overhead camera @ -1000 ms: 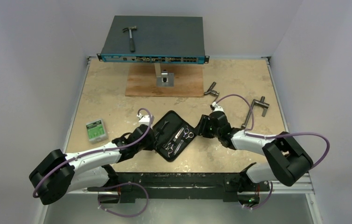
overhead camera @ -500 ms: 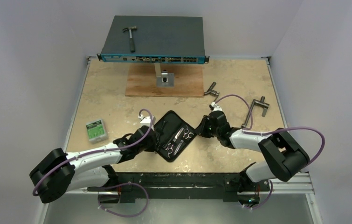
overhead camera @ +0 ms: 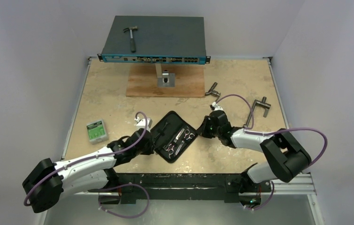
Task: Sort the hair-cutting tools
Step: Close the hairdressing tool bag at the center of the board.
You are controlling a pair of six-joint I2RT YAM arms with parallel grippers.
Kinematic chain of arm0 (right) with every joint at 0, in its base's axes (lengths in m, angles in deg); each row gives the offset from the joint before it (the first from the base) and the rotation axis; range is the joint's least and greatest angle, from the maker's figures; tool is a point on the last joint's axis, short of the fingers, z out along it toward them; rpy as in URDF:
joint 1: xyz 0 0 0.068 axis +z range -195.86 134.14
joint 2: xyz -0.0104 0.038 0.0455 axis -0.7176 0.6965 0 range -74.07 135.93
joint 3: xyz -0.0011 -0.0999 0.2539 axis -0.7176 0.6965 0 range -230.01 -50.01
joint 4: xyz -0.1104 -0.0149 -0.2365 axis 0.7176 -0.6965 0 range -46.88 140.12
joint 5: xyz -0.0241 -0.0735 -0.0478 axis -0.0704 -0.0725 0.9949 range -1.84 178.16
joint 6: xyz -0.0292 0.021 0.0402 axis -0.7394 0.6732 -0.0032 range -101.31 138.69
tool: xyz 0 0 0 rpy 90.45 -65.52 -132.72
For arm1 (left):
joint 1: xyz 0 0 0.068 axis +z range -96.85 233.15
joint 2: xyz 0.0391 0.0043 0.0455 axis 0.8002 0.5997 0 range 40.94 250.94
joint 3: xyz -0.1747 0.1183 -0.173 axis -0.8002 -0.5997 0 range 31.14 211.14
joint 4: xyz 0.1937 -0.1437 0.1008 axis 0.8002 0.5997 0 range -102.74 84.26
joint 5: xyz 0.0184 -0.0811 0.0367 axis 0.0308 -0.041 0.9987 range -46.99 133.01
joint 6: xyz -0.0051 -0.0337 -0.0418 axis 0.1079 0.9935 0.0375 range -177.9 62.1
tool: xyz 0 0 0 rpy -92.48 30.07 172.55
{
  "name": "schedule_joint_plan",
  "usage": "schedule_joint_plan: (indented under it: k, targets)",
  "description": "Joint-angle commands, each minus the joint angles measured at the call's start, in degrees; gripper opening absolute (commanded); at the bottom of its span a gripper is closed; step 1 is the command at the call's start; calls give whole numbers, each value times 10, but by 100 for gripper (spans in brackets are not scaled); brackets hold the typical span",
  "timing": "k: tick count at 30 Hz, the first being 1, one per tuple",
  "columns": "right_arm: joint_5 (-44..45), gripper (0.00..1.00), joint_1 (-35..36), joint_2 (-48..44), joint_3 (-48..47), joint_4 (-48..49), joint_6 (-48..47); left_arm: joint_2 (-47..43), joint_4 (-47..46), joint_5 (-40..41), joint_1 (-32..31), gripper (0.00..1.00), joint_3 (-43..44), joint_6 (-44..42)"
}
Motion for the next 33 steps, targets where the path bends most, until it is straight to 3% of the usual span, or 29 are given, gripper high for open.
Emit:
schedule_joint_plan:
  k: [1, 12, 22, 33]
  targets:
    - [20, 0, -11, -13, -21, -35, -20, -18, 52, 38, -1, 0, 19, -18]
    - [36, 0, -17, -30, -23, -62, -34, 0, 78, 116, -7, 0, 62, -67]
    - [25, 0, -20, -28, -28, -69, -41, 85, 12, 214, -77, 0, 83, -141]
    - [40, 0, -64, -53, -31, -96, -40, 57, 40, 185, -79, 0, 74, -106]
